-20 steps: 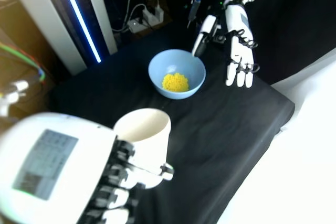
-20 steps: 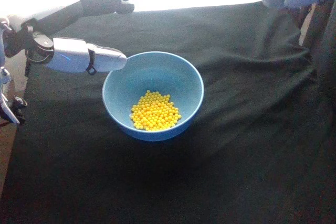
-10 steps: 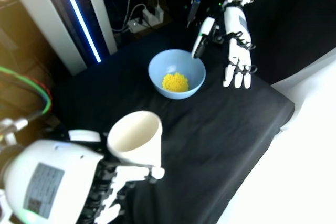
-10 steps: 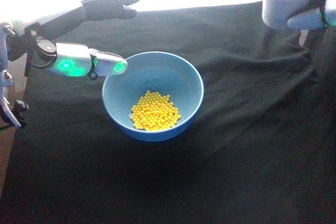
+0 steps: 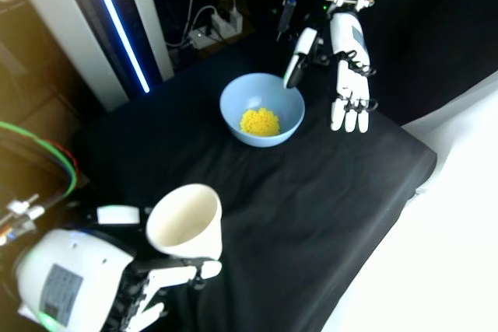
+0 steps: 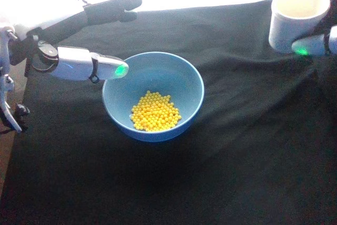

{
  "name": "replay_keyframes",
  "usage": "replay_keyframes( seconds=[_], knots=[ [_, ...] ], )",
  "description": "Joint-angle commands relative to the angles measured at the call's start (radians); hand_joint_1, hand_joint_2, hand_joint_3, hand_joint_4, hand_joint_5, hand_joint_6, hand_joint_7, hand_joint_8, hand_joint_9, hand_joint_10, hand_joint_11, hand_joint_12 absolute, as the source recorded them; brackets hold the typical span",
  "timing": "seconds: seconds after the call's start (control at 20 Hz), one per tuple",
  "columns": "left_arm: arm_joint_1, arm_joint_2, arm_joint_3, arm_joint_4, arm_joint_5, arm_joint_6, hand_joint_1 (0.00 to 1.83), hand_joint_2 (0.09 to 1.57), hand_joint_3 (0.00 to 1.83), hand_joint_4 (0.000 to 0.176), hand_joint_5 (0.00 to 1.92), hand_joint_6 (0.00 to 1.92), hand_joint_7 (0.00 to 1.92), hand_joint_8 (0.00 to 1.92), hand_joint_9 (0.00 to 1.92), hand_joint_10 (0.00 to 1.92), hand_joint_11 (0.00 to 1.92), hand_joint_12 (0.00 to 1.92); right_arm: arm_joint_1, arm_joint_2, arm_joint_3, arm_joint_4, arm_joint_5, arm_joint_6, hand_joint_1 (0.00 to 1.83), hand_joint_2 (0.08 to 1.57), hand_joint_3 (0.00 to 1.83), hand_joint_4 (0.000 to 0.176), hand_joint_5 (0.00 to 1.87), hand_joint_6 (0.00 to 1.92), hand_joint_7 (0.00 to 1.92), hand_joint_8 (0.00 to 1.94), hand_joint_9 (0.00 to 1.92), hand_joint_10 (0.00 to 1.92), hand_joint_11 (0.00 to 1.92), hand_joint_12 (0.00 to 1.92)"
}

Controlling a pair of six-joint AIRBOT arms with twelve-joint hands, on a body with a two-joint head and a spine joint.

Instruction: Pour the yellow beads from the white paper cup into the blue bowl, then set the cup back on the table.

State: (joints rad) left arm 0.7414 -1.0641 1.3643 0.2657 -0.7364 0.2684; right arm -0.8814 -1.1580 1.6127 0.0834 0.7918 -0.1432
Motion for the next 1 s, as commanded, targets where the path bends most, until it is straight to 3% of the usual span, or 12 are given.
replay_keyframes(
  seconds=[0.0, 0.05, 0.2, 0.25, 0.4, 0.45, 0.55, 0.6, 0.8, 0.85, 0.9, 0.95],
  knots=[
    [-0.009, -0.006, 0.006, -0.032, -0.113, -0.010, 0.92, 1.11, 0.00, 0.000, 0.12, 0.00, 0.29, 0.00, 0.15, 0.00, 0.01, 0.01, 0.001, -0.003, 0.003, 0.048, 0.129, 0.006, 1.29, 0.99, 0.00, 0.000, 1.38, 0.10, 1.34, 0.51, 1.37, 0.00, 0.85, 1.13],
    [-0.009, -0.007, 0.007, -0.032, -0.112, -0.010, 0.93, 1.09, 0.00, 0.006, 0.14, 0.01, 0.27, 0.00, 0.13, 0.00, 0.00, 0.00, -0.013, -0.009, 0.002, 0.063, 0.133, 0.006, 1.31, 0.98, 0.00, 0.000, 1.30, 0.25, 1.44, 0.31, 1.49, 0.04, 1.11, 1.06],
    [-0.008, -0.014, 0.012, -0.031, -0.115, -0.014, 0.91, 1.09, 0.00, 0.023, 0.14, 0.01, 0.25, 0.00, 0.12, 0.00, 0.01, 0.01, -0.054, -0.030, 0.004, 0.115, 0.134, 0.006, 1.31, 1.01, 0.00, 0.000, 1.14, 0.48, 1.39, 0.44, 1.58, 0.03, 1.13, 1.10],
    [-0.008, -0.014, 0.012, -0.031, -0.116, -0.015, 0.88, 1.10, 0.00, 0.052, 0.13, 0.00, 0.28, 0.01, 0.11, 0.00, 0.00, 0.00, -0.063, -0.037, 0.005, 0.126, 0.135, 0.006, 1.28, 1.02, 0.00, 0.000, 1.16, 0.77, 1.30, 0.33, 1.34, 0.00, 0.98, 1.05],
    [-0.008, -0.016, 0.012, -0.031, -0.118, -0.015, 0.89, 1.09, 0.00, 0.046, 0.13, 0.00, 0.30, 0.02, 0.09, 0.00, 0.00, 0.00, -0.082, -0.048, 0.005, 0.137, 0.134, 0.006, 1.27, 1.01, 0.00, 0.000, 1.22, 0.56, 1.26, 0.52, 1.37, 0.03, 0.93, 1.21],
    [-0.008, -0.017, 0.012, -0.031, -0.118, -0.016, 0.89, 1.09, 0.00, 0.042, 0.13, 0.00, 0.33, 0.02, 0.12, 0.01, 0.00, 0.00, -0.091, -0.052, 0.005, 0.141, 0.134, 0.006, 1.29, 1.01, 0.00, 0.000, 1.16, 0.56, 1.33, 0.52, 1.43, 0.04, 1.06, 1.03],
    [-0.008, -0.018, 0.012, -0.031, -0.118, -0.016, 0.88, 1.09, 0.00, 0.042, 0.13, 0.00, 0.32, 0.01, 0.12, 0.01, 0.00, 0.00, -0.099, -0.059, 0.006, 0.153, 0.134, 0.006, 1.30, 1.01, 0.00, 0.000, 1.14, 0.57, 1.33, 0.52, 1.43, 0.02, 1.09, 0.96],
    [-0.008, -0.018, 0.012, -0.031, -0.118, -0.016, 0.86, 1.09, 0.00, 0.042, 0.12, 0.00, 0.30, 0.00, 0.11, 0.00, 0.00, 0.00, -0.100, -0.060, 0.006, 0.155, 0.134, 0.006, 1.30, 1.03, 0.00, 0.000, 1.18, 0.41, 1.23, 0.79, 1.46, 0.03, 1.02, 1.13],
    [-0.008, -0.023, 0.015, -0.031, -0.119, -0.016, 0.86, 1.08, 0.00, 0.031, 0.13, 0.00, 0.27, 0.00, 0.12, 0.00, 0.00, 0.00, -0.099, -0.063, 0.009, 0.155, 0.134, 0.006, 1.30, 1.02, 0.00, 0.000, 1.29, 0.24, 1.22, 0.77, 1.44, 0.03, 0.99, 1.12],
    [-0.008, -0.025, 0.016, -0.031, -0.119, -0.016, 0.86, 1.08, 0.00, 0.047, 0.12, 0.00, 0.29, 0.01, 0.10, 0.00, 0.00, 0.00, -0.099, -0.064, 0.009, 0.155, 0.134, 0.006, 1.28, 1.03, 0.00, 0.000, 1.24, 0.38, 1.17, 0.82, 1.38, 0.01, 0.94, 1.15],
    [-0.008, -0.025, 0.017, -0.031, -0.119, -0.017, 0.86, 1.08, 0.00, 0.047, 0.12, 0.00, 0.29, 0.01, 0.10, 0.00, 0.00, 0.00, -0.099, -0.066, 0.009, 0.155, 0.134, 0.006, 1.28, 1.03, 0.00, 0.000, 1.24, 0.38, 1.17, 0.82, 1.38, 0.01, 0.94, 1.15],
    [-0.008, -0.026, 0.017, -0.031, -0.119, -0.018, 0.88, 1.08, 0.00, 0.050, 0.14, 0.00, 0.29, 0.01, 0.11, 0.00, 0.00, 0.00, -0.099, -0.068, 0.009, 0.155, 0.134, 0.006, 1.37, 1.00, 0.00, 0.000, 0.93, 0.24, 1.28, 0.54, 1.46, 0.06, 0.95, 1.35]
  ],
)
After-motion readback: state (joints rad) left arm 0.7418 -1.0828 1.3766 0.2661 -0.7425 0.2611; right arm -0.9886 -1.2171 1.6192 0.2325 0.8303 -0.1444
